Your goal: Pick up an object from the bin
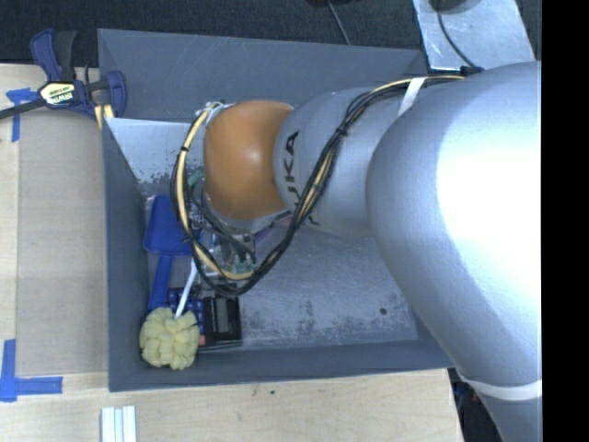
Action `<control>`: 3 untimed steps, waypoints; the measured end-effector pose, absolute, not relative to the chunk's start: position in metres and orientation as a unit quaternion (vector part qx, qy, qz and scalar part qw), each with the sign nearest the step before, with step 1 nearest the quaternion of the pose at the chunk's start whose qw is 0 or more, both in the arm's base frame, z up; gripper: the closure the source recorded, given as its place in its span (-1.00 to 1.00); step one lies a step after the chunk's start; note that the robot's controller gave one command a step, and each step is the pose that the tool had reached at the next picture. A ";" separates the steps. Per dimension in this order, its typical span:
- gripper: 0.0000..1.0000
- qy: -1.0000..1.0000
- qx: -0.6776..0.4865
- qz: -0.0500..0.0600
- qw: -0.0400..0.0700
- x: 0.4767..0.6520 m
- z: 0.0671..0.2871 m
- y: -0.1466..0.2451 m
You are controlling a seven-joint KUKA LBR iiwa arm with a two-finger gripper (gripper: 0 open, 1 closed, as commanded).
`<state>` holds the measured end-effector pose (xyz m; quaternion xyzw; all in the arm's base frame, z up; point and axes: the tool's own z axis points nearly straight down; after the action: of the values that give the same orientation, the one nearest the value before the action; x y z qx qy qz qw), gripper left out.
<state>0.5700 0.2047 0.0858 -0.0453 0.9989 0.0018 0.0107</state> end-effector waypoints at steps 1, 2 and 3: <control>1.00 0.991 -0.131 0.002 0.018 0.512 0.077 0.224; 1.00 0.991 -0.131 0.003 0.018 0.512 0.077 0.224; 1.00 0.986 -0.165 0.002 0.021 0.523 0.082 0.220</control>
Offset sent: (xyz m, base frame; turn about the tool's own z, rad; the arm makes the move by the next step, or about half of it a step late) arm 0.0000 0.0000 0.0000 0.0000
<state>0.5226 0.2202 0.0819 -0.1645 0.9861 0.0023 0.0212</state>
